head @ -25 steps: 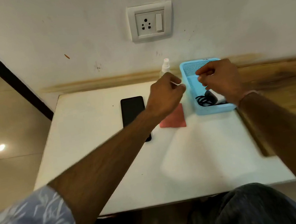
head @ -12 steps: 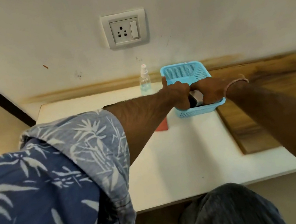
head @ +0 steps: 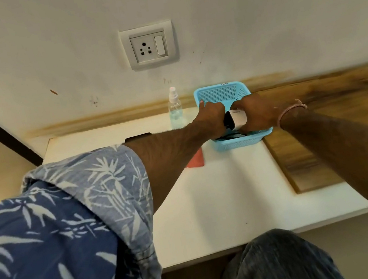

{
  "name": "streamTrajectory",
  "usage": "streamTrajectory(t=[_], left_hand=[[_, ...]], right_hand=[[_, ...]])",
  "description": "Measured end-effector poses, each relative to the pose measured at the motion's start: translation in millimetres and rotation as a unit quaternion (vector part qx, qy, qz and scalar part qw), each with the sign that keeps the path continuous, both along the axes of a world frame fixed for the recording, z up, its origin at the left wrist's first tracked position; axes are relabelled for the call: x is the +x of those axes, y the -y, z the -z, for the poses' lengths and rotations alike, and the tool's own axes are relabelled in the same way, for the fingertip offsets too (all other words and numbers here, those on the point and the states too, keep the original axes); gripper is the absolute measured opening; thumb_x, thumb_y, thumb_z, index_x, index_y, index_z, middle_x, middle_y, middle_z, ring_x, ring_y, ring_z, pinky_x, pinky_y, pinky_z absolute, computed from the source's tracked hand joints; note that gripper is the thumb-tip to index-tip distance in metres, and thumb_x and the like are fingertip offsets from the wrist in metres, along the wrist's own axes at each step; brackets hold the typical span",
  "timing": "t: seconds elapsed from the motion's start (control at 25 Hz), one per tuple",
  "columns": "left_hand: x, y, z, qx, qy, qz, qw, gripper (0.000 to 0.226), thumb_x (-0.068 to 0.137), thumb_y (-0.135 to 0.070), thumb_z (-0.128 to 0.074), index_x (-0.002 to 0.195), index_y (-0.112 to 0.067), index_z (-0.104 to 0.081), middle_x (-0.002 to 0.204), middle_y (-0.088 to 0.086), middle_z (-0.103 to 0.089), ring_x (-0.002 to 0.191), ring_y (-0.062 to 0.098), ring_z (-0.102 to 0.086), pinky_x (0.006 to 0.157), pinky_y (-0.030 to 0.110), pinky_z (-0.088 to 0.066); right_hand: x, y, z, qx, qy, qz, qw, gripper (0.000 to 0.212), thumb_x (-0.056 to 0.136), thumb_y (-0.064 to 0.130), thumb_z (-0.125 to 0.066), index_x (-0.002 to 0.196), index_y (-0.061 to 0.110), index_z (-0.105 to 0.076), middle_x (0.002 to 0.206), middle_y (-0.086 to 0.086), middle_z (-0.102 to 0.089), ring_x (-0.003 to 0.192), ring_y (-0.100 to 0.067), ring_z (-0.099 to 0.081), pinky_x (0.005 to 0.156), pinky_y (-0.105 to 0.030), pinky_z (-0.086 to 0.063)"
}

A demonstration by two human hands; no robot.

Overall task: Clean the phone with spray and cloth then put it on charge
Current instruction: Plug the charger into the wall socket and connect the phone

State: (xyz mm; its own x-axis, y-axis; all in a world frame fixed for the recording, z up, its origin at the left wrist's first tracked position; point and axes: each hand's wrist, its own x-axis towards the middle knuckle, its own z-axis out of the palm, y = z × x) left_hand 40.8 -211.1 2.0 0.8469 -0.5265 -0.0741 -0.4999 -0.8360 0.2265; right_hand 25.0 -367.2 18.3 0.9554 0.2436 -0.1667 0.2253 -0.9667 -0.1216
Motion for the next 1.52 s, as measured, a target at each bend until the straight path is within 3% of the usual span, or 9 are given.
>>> streamTrajectory(t=[0.12, 0.28, 0.56, 0.8, 0.92, 1.08, 1.24, 1.4, 1.52], left_hand=[[-2, -8, -13, -0.093, -0.004, -0.021, 0.995, 0.010, 0.088, -0.011, -0.063, 0.081, -0.008, -0.058, 0.089, 0.011, -0.068, 0.093, 0.031, -0.064, 0.071, 0.030, -0.043], [-10, -26, -40, -0.227, -0.001, -0.071, 0.971, 0.021, 0.084, -0.016, -0.074, 0.098, 0.000, -0.067, 0.099, 0.015, -0.072, 0.091, 0.032, -0.067, 0.079, 0.037, -0.052], [-53, -82, -80, -0.501, -0.148, -0.161, 0.837, 0.018, 0.095, -0.006, -0.065, 0.103, -0.009, -0.049, 0.095, 0.011, -0.074, 0.069, 0.023, -0.073, 0.064, 0.033, -0.062], [-89, -123, -71, -0.605, -0.335, -0.179, 0.700, 0.044, 0.086, -0.003, -0.066, 0.127, -0.009, -0.049, 0.111, 0.021, -0.067, 0.083, 0.029, -0.069, 0.078, 0.049, -0.061], [-102, -132, -56, -0.612, -0.355, -0.203, 0.677, 0.036, 0.096, -0.028, -0.066, 0.127, -0.015, -0.052, 0.094, 0.009, -0.071, 0.080, 0.023, -0.068, 0.069, 0.041, -0.059], [-112, -139, -18, -0.608, -0.345, -0.305, 0.646, 0.037, 0.105, -0.028, -0.052, 0.134, -0.008, -0.043, 0.110, 0.017, -0.067, 0.089, 0.030, -0.065, 0.082, 0.052, -0.056], [-117, -146, 9, -0.637, -0.327, -0.367, 0.595, 0.042, 0.106, -0.027, -0.050, 0.139, -0.002, -0.043, 0.134, 0.024, -0.060, 0.108, 0.035, -0.064, 0.103, 0.059, -0.048], [-119, -152, 14, -0.692, -0.288, -0.391, 0.535, 0.022, 0.107, -0.026, -0.048, 0.127, -0.019, -0.054, 0.107, 0.013, -0.069, 0.078, 0.018, -0.068, 0.070, 0.036, -0.059], [-117, -158, 10, -0.775, -0.264, -0.351, 0.454, 0.030, 0.107, -0.021, -0.047, 0.132, -0.006, -0.050, 0.115, 0.014, -0.071, 0.096, 0.025, -0.069, 0.090, 0.042, -0.057]], right_hand=[[-3, 1, -25, 0.014, 0.041, -0.002, 0.999, 0.060, 0.063, 0.025, -0.085, 0.118, 0.021, -0.063, 0.107, -0.006, -0.066, 0.094, -0.024, -0.060, 0.079, -0.033, -0.048], [-7, -6, -67, 0.064, 0.073, -0.021, 0.995, 0.069, 0.063, 0.025, -0.088, 0.127, 0.023, -0.059, 0.110, -0.010, -0.057, 0.102, -0.027, -0.055, 0.087, -0.039, -0.047], [-23, -63, -137, 0.175, 0.082, -0.096, 0.976, 0.069, 0.064, 0.014, -0.085, 0.127, 0.028, -0.060, 0.102, 0.009, -0.046, 0.101, -0.011, -0.046, 0.075, -0.015, -0.037], [-39, -120, -121, 0.117, 0.037, -0.134, 0.983, 0.071, 0.067, 0.008, -0.084, 0.131, 0.024, -0.059, 0.110, 0.001, -0.040, 0.103, -0.011, -0.043, 0.086, -0.021, -0.040], [-43, -140, -101, 0.109, 0.011, -0.144, 0.984, 0.074, 0.068, 0.009, -0.083, 0.135, 0.024, -0.055, 0.108, -0.001, -0.049, 0.103, -0.016, -0.053, 0.085, -0.025, -0.048], [-51, -150, -58, 0.152, 0.026, -0.100, 0.983, 0.083, 0.067, 0.002, -0.081, 0.141, 0.019, -0.045, 0.124, -0.009, -0.059, 0.103, -0.021, -0.059, 0.086, -0.023, -0.046], [-61, -147, -18, 0.270, -0.015, 0.009, 0.963, 0.052, 0.073, 0.003, -0.076, 0.120, 0.018, -0.058, 0.104, -0.007, -0.069, 0.080, -0.016, -0.066, 0.073, -0.027, -0.056], [-69, -149, 10, 0.286, 0.011, 0.063, 0.956, 0.020, 0.080, -0.001, -0.066, 0.094, 0.011, -0.070, 0.096, -0.009, -0.071, 0.090, -0.021, -0.067, 0.084, -0.035, -0.056], [-77, -149, 27, 0.250, 0.033, 0.069, 0.965, 0.014, 0.083, 0.008, -0.068, 0.097, 0.009, -0.070, 0.099, -0.011, -0.071, 0.094, -0.025, -0.065, 0.087, -0.040, -0.053]])
